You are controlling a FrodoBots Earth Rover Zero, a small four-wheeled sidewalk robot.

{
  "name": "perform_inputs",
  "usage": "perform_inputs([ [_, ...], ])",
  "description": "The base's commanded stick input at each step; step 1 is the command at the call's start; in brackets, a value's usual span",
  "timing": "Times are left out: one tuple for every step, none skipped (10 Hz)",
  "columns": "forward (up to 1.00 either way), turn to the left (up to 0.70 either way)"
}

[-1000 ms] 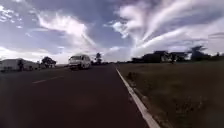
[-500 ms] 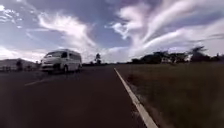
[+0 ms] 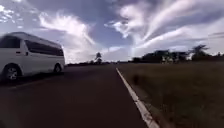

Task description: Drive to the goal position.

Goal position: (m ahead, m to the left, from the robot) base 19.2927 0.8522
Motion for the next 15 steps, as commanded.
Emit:
perform_inputs([
  [1.0, 0.0],
  [1.0, 0.0],
  [1.0, 0.0],
  [1.0, 0.0],
  [1.0, 0.0],
  [1.0, 0.0],
  [1.0, 0.0],
  [1.0, 0.0],
  [1.0, 0.0],
  [1.0, 0.0],
  [1.0, 0.0],
  [1.0, 0.0],
  [1.0, 0.0],
  [1.0, 0.0],
  [1.0, 0.0],
])
